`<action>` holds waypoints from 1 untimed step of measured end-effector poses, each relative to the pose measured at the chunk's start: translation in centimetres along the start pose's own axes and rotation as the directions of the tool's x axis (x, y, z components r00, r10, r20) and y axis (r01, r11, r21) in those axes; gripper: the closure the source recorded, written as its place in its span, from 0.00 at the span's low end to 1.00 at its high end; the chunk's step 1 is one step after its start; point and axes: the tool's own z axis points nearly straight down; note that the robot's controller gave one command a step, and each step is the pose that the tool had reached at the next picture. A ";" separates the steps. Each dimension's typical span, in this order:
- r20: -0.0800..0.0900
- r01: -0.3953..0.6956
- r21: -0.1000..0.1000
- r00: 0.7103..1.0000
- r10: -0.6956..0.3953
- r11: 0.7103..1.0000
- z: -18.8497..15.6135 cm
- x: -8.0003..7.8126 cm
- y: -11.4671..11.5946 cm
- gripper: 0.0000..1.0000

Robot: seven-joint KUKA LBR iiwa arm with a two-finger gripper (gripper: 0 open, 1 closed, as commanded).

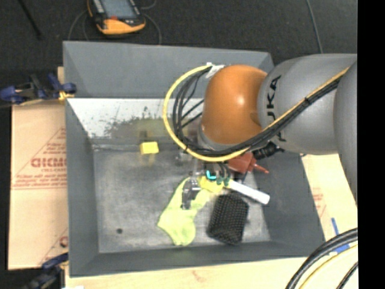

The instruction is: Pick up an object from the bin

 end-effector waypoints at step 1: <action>0.008 -0.002 0.000 1.000 0.002 1.000 -0.4 -0.2 0.0 0.00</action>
Offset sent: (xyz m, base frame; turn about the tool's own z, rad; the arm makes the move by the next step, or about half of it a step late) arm -0.0108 -0.0808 -0.0394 -0.3329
